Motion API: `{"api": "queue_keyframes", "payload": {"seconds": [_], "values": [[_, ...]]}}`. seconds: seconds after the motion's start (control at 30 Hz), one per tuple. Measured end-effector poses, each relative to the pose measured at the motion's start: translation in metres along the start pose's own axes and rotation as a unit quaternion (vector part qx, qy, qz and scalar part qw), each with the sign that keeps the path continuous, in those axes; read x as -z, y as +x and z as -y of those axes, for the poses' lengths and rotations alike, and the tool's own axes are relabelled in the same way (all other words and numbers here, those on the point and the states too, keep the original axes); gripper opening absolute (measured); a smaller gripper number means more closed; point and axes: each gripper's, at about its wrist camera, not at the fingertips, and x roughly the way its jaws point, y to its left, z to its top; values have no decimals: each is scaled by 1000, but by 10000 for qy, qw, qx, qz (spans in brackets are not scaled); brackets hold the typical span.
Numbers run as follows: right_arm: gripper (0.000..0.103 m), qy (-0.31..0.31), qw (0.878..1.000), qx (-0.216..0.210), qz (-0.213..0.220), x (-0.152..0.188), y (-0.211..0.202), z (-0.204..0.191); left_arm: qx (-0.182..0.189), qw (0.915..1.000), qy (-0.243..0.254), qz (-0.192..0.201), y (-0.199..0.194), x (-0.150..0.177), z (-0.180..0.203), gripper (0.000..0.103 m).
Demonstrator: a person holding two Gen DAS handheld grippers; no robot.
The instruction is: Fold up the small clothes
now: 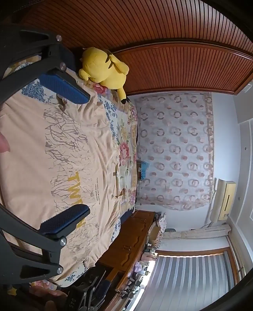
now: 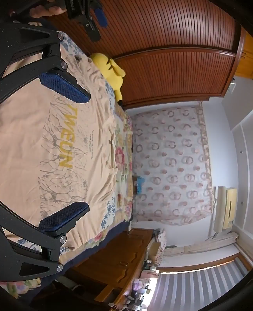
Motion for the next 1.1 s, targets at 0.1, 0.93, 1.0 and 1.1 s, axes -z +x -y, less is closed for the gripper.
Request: {"api": "queue_keyframes", "payload": {"seconds": [0.1,0.93,1.0,1.1], "values": [[103,-2,10000,-5,4,0,0,0,-14,10000,0,14,-1,0,1,103],[103,-18,10000,3,27,0,-2,0,15,10000,-34,39,-7,-5,1,103],[103,-16,10000,1,27,0,-2,0,20,10000,-36,37,-8,-5,1,103],[103,-17,10000,1,29,-1,-2,0,15,10000,-32,45,-8,-5,1,103]]}}
